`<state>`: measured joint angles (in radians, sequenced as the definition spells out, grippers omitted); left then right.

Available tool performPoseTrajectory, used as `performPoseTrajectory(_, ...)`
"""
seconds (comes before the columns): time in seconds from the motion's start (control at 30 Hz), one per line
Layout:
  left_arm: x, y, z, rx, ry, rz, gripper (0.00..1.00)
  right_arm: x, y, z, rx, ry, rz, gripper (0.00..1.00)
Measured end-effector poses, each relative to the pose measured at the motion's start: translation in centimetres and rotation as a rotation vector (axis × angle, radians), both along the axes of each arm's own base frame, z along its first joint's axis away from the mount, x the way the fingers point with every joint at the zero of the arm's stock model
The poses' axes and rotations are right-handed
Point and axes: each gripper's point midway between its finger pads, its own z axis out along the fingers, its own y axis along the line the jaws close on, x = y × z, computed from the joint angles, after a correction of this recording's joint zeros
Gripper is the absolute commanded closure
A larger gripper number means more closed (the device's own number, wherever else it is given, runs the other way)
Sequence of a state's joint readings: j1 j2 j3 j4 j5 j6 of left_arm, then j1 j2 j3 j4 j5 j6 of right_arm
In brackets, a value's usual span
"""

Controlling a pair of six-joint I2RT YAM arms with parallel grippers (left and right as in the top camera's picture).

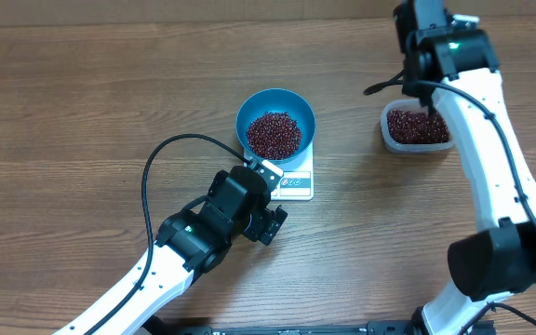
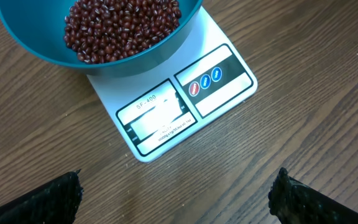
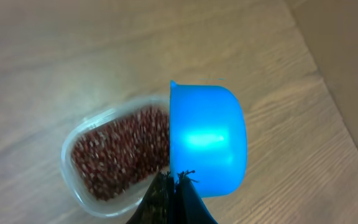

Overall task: Scoop item into bowl and weigh 150g on scale
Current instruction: 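Move the empty scoop with the right gripper back to the bean tub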

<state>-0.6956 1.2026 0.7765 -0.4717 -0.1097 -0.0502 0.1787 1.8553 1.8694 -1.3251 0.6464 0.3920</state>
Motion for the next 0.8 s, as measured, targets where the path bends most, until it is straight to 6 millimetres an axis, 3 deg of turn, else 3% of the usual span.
performPoseTrajectory(0.1,0.0,0.0,0.0,0.0,0.0,0.0,0.0,-0.2,0.1,-3.0,0.0,0.048,0.002,0.96)
performPoseTrajectory(0.23,0.0,0.0,0.0,0.0,0.0,0.0,0.0,-0.5,0.2,-5.4,0.008,0.076,0.005,0.96)
performPoseTrajectory(0.6,0.0,0.0,0.0,0.0,0.0,0.0,0.0,0.4,1.2,-6.2,0.071,0.048,0.023,0.96)
performPoseTrajectory(0.8,0.0,0.0,0.0,0.0,0.0,0.0,0.0,0.3,1.8,-7.6,0.106,0.059,0.034,0.96)
